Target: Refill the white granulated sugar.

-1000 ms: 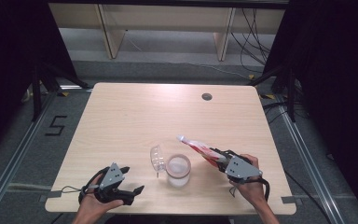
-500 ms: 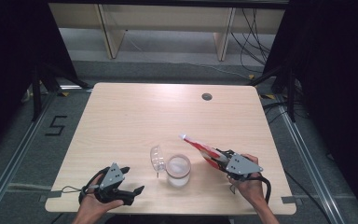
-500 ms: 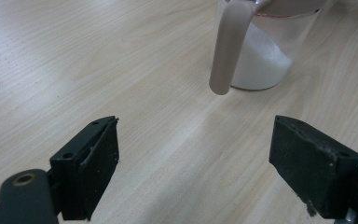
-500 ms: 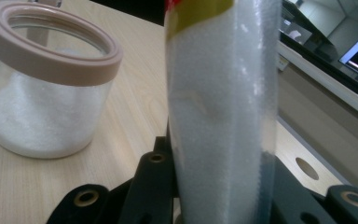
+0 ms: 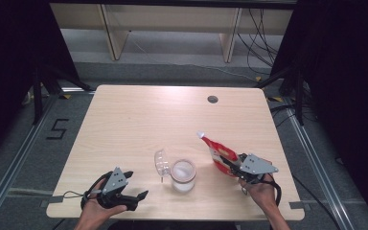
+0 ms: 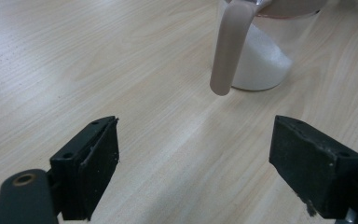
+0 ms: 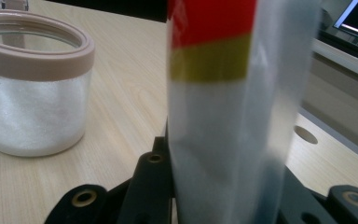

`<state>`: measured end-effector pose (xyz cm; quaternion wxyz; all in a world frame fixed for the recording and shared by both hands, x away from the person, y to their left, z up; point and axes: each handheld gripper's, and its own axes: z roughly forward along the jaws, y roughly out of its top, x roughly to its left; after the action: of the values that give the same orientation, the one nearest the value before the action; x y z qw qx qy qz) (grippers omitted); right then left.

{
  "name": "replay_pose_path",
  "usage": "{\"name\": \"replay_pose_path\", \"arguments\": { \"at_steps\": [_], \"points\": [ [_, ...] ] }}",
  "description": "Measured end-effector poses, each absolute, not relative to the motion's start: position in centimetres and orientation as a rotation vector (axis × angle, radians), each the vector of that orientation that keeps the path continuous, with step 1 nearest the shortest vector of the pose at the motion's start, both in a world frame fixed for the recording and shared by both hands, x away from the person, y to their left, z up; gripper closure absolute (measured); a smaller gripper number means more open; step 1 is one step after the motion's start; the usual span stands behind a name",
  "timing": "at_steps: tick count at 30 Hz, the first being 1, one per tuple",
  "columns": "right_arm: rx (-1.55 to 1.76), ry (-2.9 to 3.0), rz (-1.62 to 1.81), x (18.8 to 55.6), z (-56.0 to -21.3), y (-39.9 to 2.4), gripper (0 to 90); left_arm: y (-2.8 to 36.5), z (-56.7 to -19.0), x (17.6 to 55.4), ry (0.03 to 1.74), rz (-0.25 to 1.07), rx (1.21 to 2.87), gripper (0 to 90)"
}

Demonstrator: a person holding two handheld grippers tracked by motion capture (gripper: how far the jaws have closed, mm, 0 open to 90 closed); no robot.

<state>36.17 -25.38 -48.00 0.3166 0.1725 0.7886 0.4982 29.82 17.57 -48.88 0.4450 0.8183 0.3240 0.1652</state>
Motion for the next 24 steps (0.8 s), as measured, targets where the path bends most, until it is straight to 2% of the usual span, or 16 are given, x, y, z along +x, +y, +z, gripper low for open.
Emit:
{"name": "replay_pose_path", "arguments": {
  "at_steps": [13, 24],
  "points": [
    [0.482, 2.051, 1.289, 36.0, -48.1, -26.8, 77.5, 17.5, -48.8, 29.8, 0.798, 0.411, 2.028, 15.4],
    [0.568, 2.051, 1.328, 35.5, -48.3, -27.4, 74.0, 17.5, -48.8, 29.8, 0.799, 0.415, 2.023, 15.4]
  ]
}}
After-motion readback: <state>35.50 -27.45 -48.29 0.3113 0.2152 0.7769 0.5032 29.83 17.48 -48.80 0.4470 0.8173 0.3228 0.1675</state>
